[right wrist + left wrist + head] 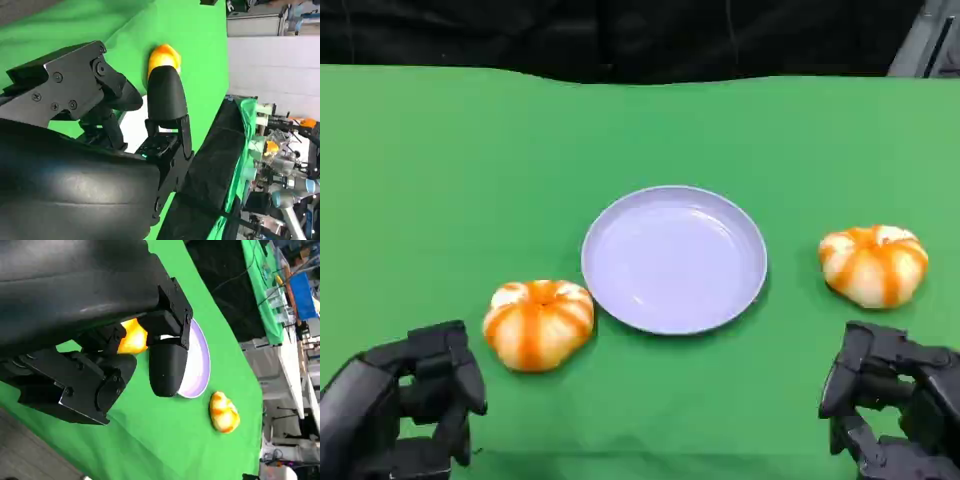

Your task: Grasp the bread from the table and place it into the plate.

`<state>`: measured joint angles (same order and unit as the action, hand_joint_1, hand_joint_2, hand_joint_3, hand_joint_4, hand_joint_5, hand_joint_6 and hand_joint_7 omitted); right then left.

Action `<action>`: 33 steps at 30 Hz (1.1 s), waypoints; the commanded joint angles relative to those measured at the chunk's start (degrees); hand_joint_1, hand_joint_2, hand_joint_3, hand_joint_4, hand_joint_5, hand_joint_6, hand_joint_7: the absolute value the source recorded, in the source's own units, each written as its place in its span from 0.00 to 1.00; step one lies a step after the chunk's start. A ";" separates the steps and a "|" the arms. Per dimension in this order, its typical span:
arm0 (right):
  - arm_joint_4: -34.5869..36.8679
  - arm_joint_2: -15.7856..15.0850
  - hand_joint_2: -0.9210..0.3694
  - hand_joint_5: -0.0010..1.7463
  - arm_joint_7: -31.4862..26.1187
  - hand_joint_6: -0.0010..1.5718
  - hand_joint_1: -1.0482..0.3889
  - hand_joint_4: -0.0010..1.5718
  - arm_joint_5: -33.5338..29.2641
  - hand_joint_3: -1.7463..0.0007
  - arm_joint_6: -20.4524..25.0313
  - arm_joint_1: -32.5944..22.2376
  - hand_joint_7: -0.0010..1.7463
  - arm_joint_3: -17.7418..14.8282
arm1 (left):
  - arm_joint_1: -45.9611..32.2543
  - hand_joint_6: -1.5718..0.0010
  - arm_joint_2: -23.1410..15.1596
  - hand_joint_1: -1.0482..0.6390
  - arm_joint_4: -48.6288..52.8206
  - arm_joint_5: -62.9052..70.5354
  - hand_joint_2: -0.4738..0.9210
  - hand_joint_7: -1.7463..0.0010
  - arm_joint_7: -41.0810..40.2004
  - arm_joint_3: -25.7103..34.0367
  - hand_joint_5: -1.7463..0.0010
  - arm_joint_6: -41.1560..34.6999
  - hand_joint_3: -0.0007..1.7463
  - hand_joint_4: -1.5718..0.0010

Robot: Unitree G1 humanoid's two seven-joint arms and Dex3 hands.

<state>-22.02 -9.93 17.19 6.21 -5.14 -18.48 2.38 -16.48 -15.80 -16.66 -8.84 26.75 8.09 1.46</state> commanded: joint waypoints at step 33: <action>-0.33 -1.70 0.21 1.00 1.01 0.44 0.75 0.48 0.79 0.38 0.93 0.52 0.89 -1.23 | 11.50 0.74 -5.92 0.26 7.00 46.77 0.98 0.91 -21.06 -9.44 0.84 17.84 0.23 0.90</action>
<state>-23.25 -10.73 18.01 6.19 -4.04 -18.50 2.56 -13.95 -16.49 -10.35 12.89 14.80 3.70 20.23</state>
